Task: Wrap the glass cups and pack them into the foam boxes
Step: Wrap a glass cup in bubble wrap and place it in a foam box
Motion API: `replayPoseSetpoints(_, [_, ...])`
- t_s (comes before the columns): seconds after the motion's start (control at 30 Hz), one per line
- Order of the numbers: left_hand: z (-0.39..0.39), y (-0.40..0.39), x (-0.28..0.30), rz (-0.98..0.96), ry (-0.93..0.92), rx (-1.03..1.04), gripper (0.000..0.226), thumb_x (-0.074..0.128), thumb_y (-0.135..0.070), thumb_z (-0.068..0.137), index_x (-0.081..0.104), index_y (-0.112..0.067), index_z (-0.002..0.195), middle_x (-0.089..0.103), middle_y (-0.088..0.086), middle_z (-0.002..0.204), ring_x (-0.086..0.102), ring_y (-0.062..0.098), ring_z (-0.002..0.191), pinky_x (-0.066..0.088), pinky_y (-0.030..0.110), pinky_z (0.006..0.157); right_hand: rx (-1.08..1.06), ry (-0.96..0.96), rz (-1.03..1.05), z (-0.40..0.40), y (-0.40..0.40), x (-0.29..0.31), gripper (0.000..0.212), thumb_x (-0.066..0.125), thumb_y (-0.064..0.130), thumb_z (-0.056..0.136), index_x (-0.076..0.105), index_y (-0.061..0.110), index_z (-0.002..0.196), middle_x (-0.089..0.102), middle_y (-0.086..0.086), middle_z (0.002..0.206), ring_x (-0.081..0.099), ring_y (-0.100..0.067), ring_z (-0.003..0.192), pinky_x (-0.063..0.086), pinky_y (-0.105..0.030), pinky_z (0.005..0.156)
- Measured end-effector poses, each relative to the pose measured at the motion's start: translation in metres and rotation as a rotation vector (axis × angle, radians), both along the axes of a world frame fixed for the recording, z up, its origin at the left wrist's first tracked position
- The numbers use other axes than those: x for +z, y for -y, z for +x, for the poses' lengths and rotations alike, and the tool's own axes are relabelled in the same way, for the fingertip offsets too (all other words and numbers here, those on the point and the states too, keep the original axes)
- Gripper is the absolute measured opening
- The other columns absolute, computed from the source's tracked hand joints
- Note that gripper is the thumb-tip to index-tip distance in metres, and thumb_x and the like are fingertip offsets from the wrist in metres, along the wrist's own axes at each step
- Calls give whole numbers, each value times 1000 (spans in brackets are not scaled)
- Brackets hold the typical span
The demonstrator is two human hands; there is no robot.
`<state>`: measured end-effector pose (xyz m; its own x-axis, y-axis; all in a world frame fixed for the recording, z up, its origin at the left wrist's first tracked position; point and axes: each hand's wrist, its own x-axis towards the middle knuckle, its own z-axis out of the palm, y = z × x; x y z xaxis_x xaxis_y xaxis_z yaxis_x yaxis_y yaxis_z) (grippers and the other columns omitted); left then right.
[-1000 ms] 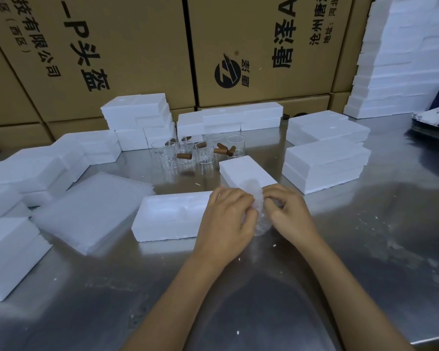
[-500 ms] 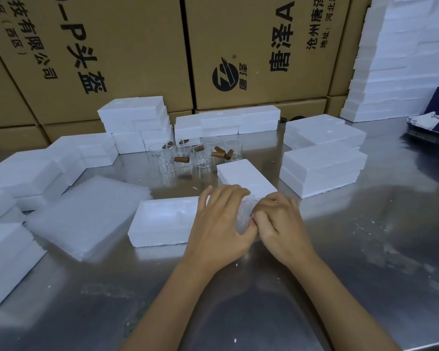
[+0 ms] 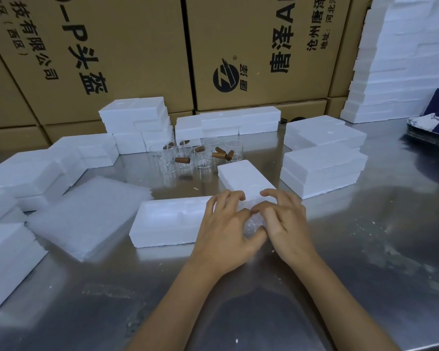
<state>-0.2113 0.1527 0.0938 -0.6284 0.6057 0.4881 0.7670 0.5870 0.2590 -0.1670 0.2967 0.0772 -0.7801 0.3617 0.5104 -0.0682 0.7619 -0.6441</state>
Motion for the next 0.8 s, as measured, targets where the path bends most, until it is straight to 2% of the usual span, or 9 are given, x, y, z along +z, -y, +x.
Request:
replayPoseSetpoints(0.1, [3,0,-1,22,-13,26,50,40,-57,88,74,-24,105,54,-3,136,37,13,132,25,42,115,-14,83,57,0,-1,-2,50,23,44,83,71,31,76,50,19,134,26,3,127,15,-21,99])
replayPoseSetpoints(0.23, [2,3,0,145,-75,-11,30,60,-47,83,67,-23,101,60,-8,117,51,13,118,36,38,107,-4,113,54,0,-1,-3,49,22,46,81,67,28,74,50,20,133,25,6,126,16,-23,99])
replayPoseSetpoints(0.33, [-1,3,-2,88,-97,-120,21,62,-39,82,64,-22,94,61,-13,99,53,11,108,34,30,105,21,-37,-100,0,2,1,39,28,38,82,67,33,80,55,28,114,35,13,117,27,-25,100])
replayPoseSetpoints(0.4, [-1,2,-3,52,-89,-125,22,60,-42,80,64,-21,87,62,-13,92,51,10,106,29,22,102,-11,-147,-230,0,-3,2,28,35,30,82,62,32,92,57,30,103,47,5,110,39,-29,93])
replayPoseSetpoints(0.47, [-1,0,-5,23,-102,-117,25,60,-43,80,65,-19,83,62,-11,95,49,11,108,32,25,99,-50,-143,-320,1,-11,1,23,43,21,83,55,33,99,60,21,104,55,-2,104,45,-29,86])
replayPoseSetpoints(0.53, [-2,-1,-6,8,-100,-103,29,60,-46,81,69,-18,85,58,-8,115,45,12,116,31,27,101,-80,-25,-336,1,-17,-3,27,49,8,85,54,31,97,63,10,103,58,-6,96,48,-28,82])
replayPoseSetpoints(0.6, [-3,-1,-8,-1,-93,-75,34,58,-49,81,72,-19,89,48,-4,139,36,16,131,29,31,107,-108,104,-312,0,-20,-9,24,52,7,87,55,31,90,64,10,93,60,-8,86,46,-26,71])
replayPoseSetpoints(0.67, [-3,-1,-10,-23,-55,-61,34,56,-50,82,69,-21,93,38,0,153,26,21,142,26,37,113,-130,130,-301,0,-20,-11,21,53,10,87,57,30,83,65,11,82,58,-4,72,41,-22,60])
replayPoseSetpoints(0.8, [-2,1,-11,7,-4,-64,26,60,-45,89,63,-23,102,47,3,138,38,22,124,31,31,104,-91,-6,-363,3,-17,-3,27,55,2,83,60,28,77,64,13,76,56,-2,67,41,-20,61])
